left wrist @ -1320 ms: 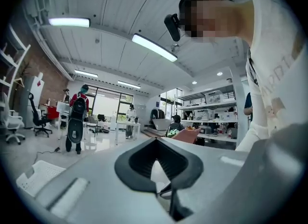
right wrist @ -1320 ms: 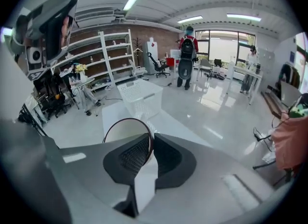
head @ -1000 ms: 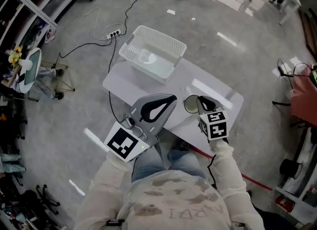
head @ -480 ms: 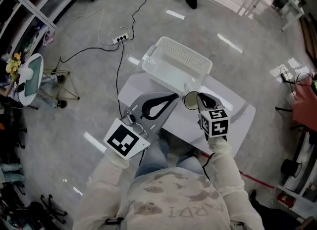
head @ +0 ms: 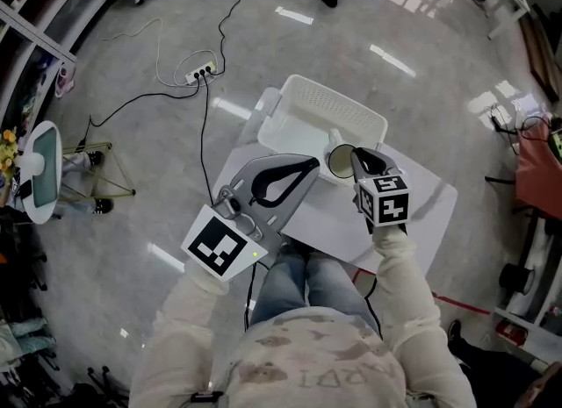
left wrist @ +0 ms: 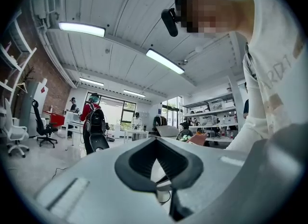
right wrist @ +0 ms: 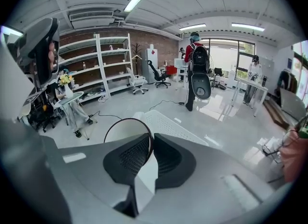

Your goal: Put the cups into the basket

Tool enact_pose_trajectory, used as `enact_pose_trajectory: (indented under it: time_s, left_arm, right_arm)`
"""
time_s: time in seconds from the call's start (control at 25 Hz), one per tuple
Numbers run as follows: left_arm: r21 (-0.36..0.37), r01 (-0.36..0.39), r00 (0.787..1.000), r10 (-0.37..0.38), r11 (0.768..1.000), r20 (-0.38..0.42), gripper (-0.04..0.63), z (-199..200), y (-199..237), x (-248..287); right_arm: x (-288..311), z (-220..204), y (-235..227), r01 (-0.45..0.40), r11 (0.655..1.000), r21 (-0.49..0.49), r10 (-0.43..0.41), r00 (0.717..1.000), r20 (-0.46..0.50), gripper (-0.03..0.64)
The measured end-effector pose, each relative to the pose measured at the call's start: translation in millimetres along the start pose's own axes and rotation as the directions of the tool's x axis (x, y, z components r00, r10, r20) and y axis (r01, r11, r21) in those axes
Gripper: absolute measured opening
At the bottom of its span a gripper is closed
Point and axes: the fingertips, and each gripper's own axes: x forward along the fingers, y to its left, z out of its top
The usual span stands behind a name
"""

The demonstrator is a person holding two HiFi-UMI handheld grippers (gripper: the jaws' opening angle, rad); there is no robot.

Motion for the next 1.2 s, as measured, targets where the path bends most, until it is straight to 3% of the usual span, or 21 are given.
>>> enact_pose_trajectory:
  time_s: [0.24,0.56,0.84,1.2]
  left_arm:
    - [-0.051,-0.004,1.0,0.004,0.999,-0.001,0.002,-18,37,22]
    - [-0.101,0.027,0.996,-0.035,0.995,-0.081,0.002,-75,65,48]
    - [-0.147,0.031,0.992,-0.049,0.989,-0.12,0.002,-114,71,46]
    - [-0.196,-0.015,0.99,-0.013,0.981,-0.139,0.002,-149,84,43]
  right_arm:
    - [61,3,-23,-0.007,1.0,0.0,0.007,0.998,-0.059,0.055]
    - [163,-34,-33,-0.058,0.998,0.002,0.058,0.985,-0.162,0.055]
    - [214,-78,-22,-0.115,0.993,0.004,0.112,0.956,-0.272,0.055]
    - [257,-116,-29,-0.146,0.989,-0.019,0.129,0.917,-0.377,0.058]
